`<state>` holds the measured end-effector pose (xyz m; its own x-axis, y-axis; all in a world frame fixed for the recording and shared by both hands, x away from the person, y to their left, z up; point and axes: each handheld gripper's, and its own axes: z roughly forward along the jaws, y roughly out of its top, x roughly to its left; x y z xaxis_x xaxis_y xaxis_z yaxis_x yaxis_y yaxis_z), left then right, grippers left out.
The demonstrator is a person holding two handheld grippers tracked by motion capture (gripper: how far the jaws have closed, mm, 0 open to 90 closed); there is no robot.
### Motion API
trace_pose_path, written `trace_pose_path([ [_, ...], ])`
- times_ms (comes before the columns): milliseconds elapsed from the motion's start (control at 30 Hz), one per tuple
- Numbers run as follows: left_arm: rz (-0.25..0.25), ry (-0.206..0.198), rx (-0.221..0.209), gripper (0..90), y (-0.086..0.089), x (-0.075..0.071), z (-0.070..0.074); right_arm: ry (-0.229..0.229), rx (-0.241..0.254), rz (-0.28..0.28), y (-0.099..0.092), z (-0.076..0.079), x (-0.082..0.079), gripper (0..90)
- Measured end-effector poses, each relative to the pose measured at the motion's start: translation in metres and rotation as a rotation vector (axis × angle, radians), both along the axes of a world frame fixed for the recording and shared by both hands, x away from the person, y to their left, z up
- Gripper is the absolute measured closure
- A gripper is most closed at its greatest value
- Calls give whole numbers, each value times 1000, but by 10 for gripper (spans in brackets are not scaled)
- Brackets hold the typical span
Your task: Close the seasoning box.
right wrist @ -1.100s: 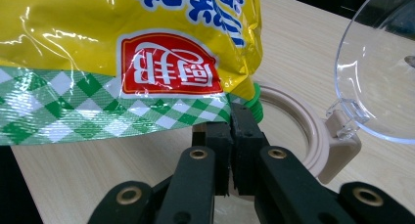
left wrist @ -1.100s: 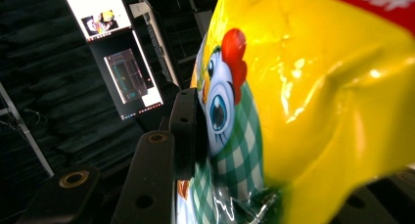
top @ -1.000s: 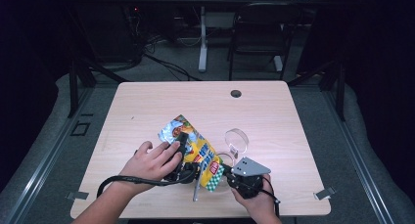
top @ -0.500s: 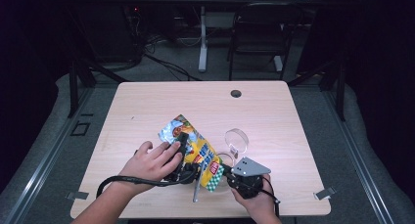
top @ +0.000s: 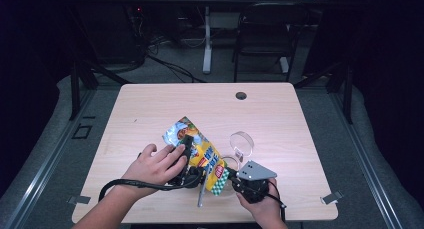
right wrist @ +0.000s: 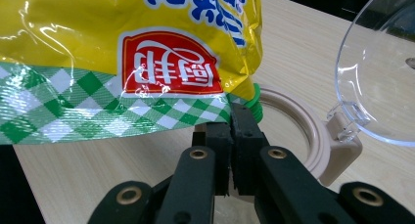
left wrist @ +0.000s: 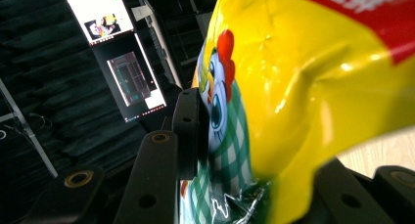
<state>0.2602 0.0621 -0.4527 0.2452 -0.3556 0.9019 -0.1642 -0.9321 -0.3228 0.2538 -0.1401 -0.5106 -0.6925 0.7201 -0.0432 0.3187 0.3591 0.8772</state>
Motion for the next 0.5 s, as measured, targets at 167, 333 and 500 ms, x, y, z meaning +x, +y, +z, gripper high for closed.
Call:
trace_pose_path([
  [167,-6,-10,2,700,0,0,0,-2,3,0,0,0,0,881],
  [333,-7,-7,7,701,-1,0,2,-3,5,1,0,0,0,881],
  [500,-13,-14,18,704,-2,0,2,-3,4,1,0,0,0,881],
])
